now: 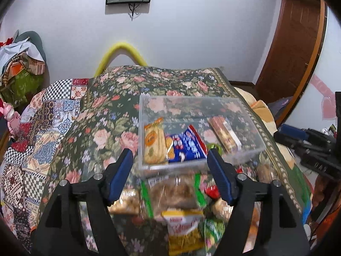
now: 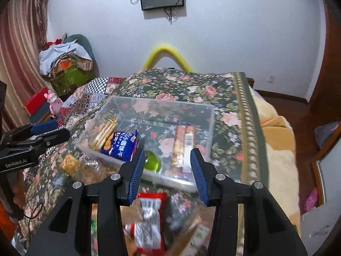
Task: Organize snacks
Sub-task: 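Grasp yellow Kuca chip bag with left tool while right tool grasps cracker roll, then drop yellow chip bag into box with left tool while right tool drops cracker roll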
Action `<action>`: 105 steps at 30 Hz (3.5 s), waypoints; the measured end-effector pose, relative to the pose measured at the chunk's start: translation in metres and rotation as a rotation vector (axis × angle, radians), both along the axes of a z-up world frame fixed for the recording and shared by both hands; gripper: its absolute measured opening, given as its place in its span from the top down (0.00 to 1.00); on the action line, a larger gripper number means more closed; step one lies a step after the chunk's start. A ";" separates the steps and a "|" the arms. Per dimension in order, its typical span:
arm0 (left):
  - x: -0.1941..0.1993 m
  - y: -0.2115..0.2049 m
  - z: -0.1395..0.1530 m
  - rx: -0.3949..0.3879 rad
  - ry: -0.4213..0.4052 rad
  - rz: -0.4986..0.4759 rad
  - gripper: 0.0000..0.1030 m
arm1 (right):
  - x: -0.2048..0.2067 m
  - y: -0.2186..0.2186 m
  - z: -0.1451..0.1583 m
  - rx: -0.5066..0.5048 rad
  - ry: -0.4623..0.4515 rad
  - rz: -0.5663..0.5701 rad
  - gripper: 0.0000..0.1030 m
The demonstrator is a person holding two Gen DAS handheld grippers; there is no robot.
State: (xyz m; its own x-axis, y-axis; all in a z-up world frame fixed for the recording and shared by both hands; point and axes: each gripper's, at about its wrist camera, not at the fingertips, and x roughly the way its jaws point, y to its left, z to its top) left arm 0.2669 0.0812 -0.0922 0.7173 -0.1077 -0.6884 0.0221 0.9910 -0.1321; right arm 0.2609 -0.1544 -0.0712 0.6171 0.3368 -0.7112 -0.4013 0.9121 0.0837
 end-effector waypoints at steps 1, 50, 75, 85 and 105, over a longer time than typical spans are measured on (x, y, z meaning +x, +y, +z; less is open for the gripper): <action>-0.005 0.001 -0.002 0.000 0.010 0.000 0.29 | -0.004 -0.003 0.001 -0.005 -0.002 -0.006 0.58; -0.041 -0.031 -0.128 -0.026 0.240 -0.042 0.44 | -0.040 -0.040 -0.103 0.019 0.242 -0.123 0.53; -0.066 -0.017 -0.045 -0.038 0.063 -0.017 0.59 | -0.060 -0.057 -0.043 0.051 0.101 -0.147 0.68; -0.039 -0.027 0.005 -0.017 -0.079 -0.035 0.59 | -0.045 -0.036 -0.005 0.072 -0.017 -0.091 0.68; 0.047 -0.057 0.011 0.034 -0.110 -0.075 0.59 | 0.025 0.016 -0.009 0.084 -0.042 -0.003 0.68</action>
